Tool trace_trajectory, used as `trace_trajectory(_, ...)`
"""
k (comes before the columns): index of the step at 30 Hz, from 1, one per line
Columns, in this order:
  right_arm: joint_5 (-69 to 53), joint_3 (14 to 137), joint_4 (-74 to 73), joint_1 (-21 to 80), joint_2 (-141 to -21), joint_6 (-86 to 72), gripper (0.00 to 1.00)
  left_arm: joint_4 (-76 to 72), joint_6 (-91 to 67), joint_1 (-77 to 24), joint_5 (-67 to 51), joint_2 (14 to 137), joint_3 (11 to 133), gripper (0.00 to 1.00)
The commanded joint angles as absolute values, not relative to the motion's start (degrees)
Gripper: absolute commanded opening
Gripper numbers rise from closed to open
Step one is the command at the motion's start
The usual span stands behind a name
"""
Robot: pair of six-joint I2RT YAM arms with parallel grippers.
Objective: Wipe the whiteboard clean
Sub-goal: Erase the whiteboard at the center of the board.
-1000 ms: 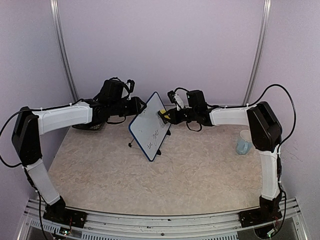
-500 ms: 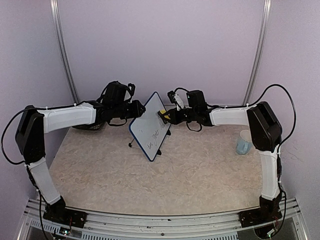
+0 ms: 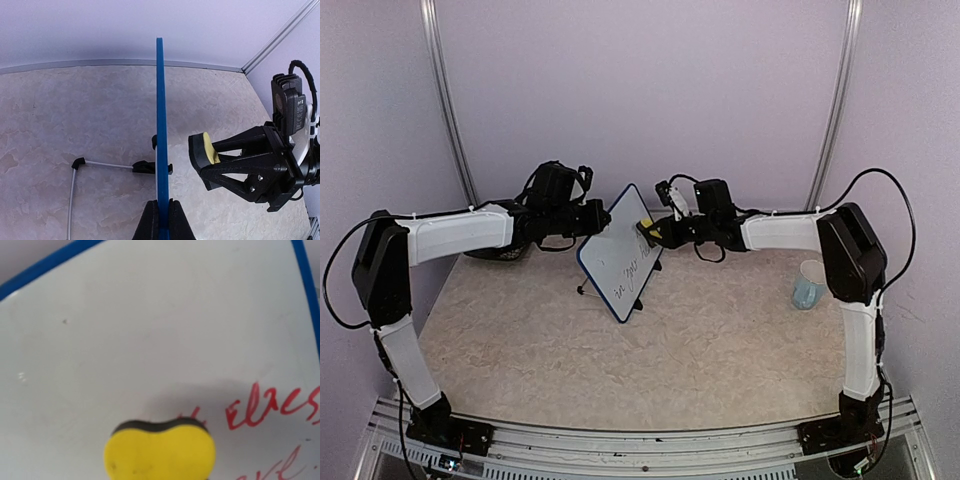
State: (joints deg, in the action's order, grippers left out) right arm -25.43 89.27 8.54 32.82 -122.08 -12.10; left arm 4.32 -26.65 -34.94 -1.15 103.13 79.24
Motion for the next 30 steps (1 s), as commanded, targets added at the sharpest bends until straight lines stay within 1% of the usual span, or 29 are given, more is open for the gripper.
trace_trajectory(1,-24.9,88.2,6.6,32.1,-117.2,-10.1,0.01,8.8,-24.3,-35.2,-4.7,102.5,80.9,0.0)
trace_trajectory(11,-24.4,81.8,7.0,31.6,-111.0,-7.5,0.01,17.5,-17.6,-35.3,-14.4,103.3,82.9,0.0)
trace_trajectory(18,-25.5,74.2,13.2,31.6,-108.2,-9.4,0.0,22.9,-13.9,-35.9,-21.0,102.5,83.5,0.0)
trace_trajectory(23,-25.7,71.5,19.5,33.2,-108.0,-11.2,0.01,23.5,-13.2,-35.9,-21.6,100.0,79.8,0.0)
trace_trajectory(30,-19.6,72.9,24.3,35.9,-111.5,-11.7,0.01,20.8,-13.2,-35.3,-22.1,98.3,76.0,0.0)
